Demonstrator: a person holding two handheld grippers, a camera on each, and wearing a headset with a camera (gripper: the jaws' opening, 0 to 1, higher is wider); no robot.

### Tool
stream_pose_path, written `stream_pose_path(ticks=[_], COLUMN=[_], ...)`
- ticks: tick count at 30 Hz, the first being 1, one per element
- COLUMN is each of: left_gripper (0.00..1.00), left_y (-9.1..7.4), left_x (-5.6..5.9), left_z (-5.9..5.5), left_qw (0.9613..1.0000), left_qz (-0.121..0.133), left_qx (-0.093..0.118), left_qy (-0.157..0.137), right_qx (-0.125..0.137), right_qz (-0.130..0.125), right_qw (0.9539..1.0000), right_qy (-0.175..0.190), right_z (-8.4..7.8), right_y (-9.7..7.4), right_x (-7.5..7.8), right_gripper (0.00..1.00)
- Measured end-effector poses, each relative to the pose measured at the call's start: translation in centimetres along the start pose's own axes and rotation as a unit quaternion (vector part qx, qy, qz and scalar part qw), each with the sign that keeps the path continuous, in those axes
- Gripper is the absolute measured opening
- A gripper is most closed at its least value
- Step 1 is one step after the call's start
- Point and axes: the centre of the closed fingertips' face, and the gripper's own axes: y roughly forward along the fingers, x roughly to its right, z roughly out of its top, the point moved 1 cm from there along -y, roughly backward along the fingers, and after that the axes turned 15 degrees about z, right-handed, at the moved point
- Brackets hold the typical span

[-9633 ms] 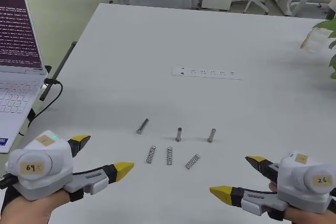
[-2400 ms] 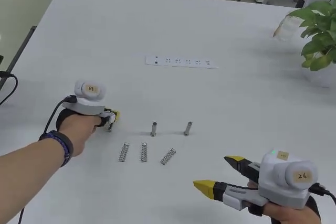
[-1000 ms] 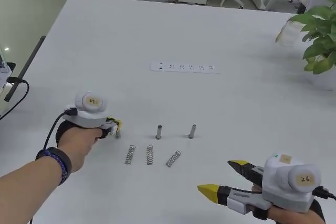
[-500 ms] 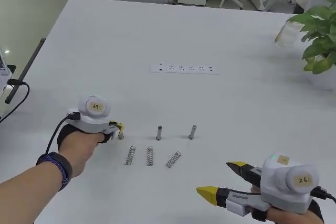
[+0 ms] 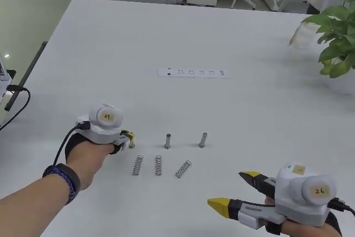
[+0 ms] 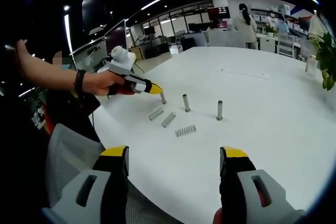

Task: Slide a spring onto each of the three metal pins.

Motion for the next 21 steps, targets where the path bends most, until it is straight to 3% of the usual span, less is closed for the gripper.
stream_pose_path(ticks=[21], left_gripper=[0.00], left_y=[0.44], left_x=[0.10], left_z=[-0.41], left_qw=[1.0000], left_qz=[-0.002], left_qx=[0.001], left_qy=[0.004], right_qx=[0.001], right_qz=[-0.001], right_qw=[1.0000], right_qy=[0.004], right_z=[-0.14], right_y=[0.09], right_x=[-0.01], right_gripper=[0.70])
